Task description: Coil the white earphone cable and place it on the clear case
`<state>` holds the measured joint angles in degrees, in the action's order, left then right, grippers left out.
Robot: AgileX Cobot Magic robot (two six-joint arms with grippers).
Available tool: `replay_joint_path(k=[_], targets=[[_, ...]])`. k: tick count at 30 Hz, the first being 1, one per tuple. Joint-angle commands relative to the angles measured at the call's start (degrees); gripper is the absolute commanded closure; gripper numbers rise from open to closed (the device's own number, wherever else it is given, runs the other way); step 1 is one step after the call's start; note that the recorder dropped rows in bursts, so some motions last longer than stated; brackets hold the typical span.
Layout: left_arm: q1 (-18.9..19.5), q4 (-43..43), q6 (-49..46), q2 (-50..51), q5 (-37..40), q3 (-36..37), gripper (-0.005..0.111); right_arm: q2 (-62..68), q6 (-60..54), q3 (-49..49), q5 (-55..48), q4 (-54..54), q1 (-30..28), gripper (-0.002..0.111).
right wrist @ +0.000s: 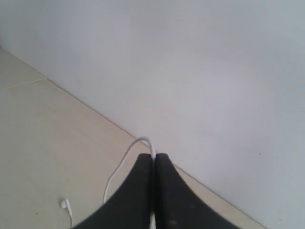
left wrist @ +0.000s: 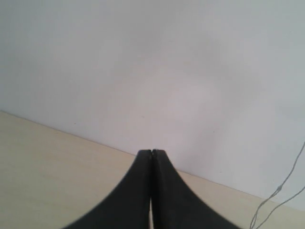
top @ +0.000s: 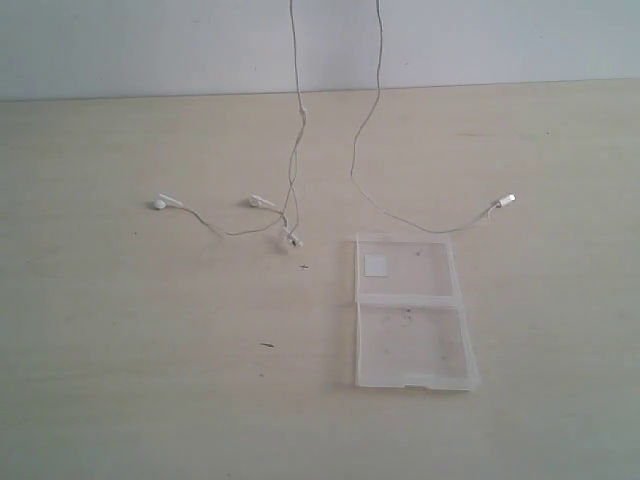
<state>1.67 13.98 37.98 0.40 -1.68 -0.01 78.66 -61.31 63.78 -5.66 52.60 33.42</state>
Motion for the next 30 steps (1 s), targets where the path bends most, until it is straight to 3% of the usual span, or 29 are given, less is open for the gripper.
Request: replay_joint_path(k=[1, 10, 15, 18, 23, 25, 30], targets=[[-0.41, 1.53, -2.91, -0.40, -1.85, 0.01, 0.107, -0.63, -0.44, 3.10, -2.67, -0.28, -0.21, 0.108], [-0.41, 2.20, -4.50, -0.40, -5.13, 0.01, 0.107, -0.70, 2.18, 8.62, -7.27, -3.54, -0.21, 0.108], [-0.41, 2.30, -4.76, -0.40, -8.60, 0.01, 0.107, -0.70, 16.04, 11.14, -12.47, -18.16, -3.01, 0.108], [-0.41, 2.01, -3.43, 4.26, -17.25, 0.01, 0.107, -1.30, 24.65, 11.29, -14.55, -26.91, -4.85, 0.108], [-0.41, 2.01, -2.11, 19.24, -28.54, 0.01, 0.107, -2.88, 26.03, 13.52, -17.01, -26.51, -4.88, 0.108], [-0.41, 3.00, -1.68, 28.76, -36.45, -1.39, 0.107, -4.12, 27.18, 15.28, -21.01, -26.62, -4.88, 0.108], [-0.41, 18.16, 2.88, 45.41, -53.06, -5.59, 0.107, -4.49, 28.16, 15.28, -23.17, -26.62, -4.88, 0.108]])
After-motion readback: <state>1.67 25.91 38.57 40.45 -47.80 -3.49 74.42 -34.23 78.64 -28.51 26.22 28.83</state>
